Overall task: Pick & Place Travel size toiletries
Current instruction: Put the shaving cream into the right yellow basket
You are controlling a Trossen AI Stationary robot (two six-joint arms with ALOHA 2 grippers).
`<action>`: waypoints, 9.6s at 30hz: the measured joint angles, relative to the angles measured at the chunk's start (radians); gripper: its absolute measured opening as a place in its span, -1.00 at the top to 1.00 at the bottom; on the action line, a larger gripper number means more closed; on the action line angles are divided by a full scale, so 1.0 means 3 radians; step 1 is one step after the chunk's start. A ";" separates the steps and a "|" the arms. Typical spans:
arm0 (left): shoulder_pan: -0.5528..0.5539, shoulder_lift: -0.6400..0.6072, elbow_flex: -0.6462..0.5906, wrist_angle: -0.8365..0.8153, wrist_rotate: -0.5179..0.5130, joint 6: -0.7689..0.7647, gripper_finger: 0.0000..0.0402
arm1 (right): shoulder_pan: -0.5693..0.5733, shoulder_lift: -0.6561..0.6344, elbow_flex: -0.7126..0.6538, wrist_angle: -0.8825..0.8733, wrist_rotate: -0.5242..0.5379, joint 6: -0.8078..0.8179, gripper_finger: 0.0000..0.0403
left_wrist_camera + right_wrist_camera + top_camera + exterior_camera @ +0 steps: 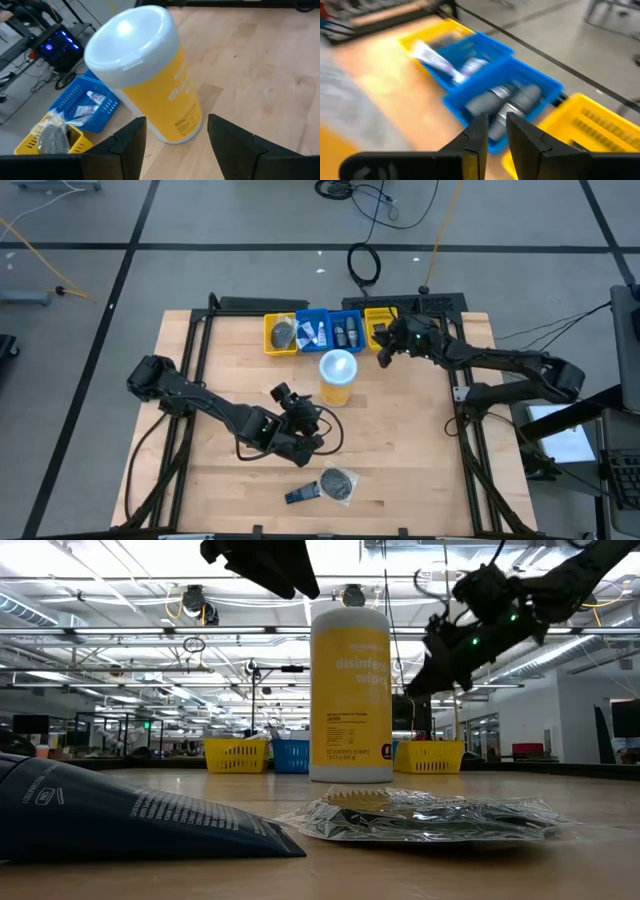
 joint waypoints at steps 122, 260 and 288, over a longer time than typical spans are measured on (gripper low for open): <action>-0.0776 -0.0313 -0.1280 0.1127 0.2106 -0.1052 0.47 | 0.1838 -0.0894 -0.0008 -0.0563 -0.0057 -0.0174 0.57; 0.0042 -0.0772 -0.1269 0.2170 0.0223 0.1934 0.02 | 0.1854 -0.0797 0.0217 0.0716 0.0043 0.0033 1.00; 0.0067 -0.0772 -0.1269 0.2180 0.0257 0.1744 0.02 | 0.0531 -0.0792 0.0215 -0.0615 0.1251 -0.0179 1.00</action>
